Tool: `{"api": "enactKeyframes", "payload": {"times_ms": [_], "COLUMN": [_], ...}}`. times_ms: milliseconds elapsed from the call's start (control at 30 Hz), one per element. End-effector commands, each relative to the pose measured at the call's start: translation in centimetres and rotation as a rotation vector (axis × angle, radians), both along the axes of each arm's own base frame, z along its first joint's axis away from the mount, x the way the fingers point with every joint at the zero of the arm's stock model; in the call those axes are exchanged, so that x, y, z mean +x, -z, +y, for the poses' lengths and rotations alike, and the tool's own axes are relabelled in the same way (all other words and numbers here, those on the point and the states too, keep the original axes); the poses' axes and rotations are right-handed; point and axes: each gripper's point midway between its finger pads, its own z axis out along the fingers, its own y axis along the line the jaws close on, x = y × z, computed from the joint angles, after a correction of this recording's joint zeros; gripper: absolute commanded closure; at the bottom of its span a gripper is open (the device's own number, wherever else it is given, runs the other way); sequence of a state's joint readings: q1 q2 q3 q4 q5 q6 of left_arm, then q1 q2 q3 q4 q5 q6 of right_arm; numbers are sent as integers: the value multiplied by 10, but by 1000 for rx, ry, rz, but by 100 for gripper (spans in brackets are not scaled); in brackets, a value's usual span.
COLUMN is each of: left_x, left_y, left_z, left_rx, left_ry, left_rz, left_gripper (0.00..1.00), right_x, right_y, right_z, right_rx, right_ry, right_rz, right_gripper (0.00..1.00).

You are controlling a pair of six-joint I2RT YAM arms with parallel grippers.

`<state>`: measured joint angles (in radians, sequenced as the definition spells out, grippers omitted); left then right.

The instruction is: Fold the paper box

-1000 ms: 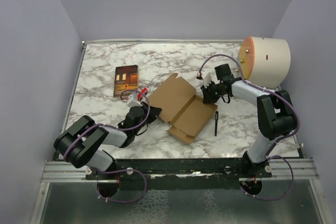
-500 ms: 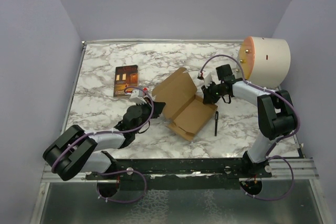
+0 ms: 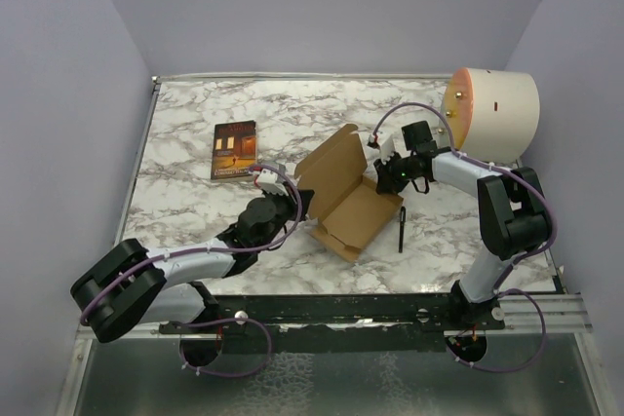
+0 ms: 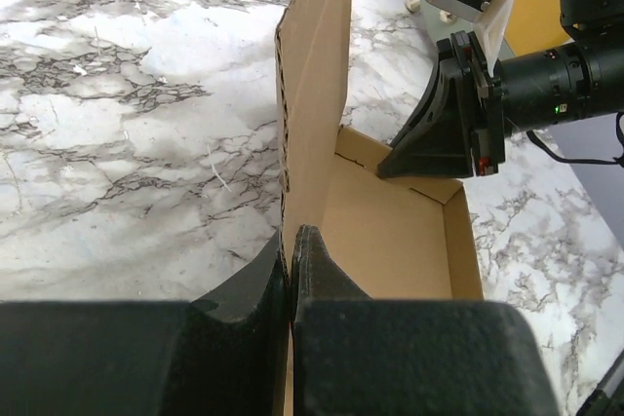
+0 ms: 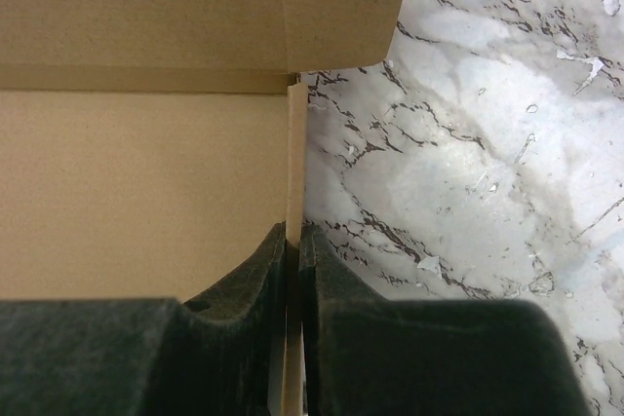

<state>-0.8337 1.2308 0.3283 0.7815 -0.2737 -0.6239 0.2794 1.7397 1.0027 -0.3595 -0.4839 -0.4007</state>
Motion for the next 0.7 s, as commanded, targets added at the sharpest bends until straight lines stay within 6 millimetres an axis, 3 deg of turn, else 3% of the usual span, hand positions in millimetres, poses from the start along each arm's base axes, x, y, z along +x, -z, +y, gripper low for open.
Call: {"api": "enactKeyframes", "payload": {"times_ms": [0,467,667], "left_x": [0,-4,-4], "left_y": [-5,-10,-12], "left_z": [1,-5,-5], "left_rx": [93,214,247], "left_ry": [-24,-31,-35], "left_rz": [-43,-89,-106], "left_gripper": [100,100,100], "right_x": [-1,-3,-3], "right_y": [-9,-12,-20], "right_z": [11,9,9], "right_rx": [59,52,60], "right_ry": [-23,-46,-57], "right_rz": [-17,-27,-51], "right_gripper": [91,85,73]}}
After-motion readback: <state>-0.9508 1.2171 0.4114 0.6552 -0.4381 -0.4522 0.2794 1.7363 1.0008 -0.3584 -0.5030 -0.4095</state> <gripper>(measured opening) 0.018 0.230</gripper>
